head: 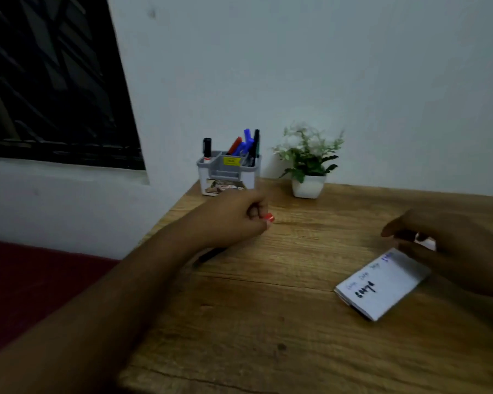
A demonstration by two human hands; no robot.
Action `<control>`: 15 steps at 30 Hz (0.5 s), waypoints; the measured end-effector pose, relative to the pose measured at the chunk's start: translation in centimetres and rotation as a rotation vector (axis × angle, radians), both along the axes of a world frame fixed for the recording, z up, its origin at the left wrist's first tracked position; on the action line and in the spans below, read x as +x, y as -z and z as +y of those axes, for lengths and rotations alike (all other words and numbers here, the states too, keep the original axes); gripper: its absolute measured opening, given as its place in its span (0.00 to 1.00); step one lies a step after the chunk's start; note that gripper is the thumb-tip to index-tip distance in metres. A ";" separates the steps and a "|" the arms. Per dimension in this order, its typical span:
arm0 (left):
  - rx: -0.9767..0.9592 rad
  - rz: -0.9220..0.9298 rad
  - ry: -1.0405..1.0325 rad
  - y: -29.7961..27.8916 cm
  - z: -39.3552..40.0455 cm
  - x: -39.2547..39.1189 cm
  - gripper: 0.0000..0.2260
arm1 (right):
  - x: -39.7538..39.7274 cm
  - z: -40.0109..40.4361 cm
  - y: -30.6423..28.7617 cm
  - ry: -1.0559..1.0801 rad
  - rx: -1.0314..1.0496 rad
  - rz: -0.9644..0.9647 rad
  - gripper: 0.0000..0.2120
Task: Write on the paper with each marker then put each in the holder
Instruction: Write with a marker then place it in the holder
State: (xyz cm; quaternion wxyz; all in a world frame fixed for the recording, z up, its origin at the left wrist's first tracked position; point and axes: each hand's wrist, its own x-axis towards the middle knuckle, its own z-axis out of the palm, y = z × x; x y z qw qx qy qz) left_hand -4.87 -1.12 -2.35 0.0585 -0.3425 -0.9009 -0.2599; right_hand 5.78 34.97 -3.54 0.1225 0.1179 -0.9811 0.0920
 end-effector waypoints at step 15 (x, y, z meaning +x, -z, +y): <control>0.824 -0.375 -0.058 -1.8 10.8 0.6 0.06 | 0.4 -0.9 0.6 -0.069 0.123 -0.240 0.21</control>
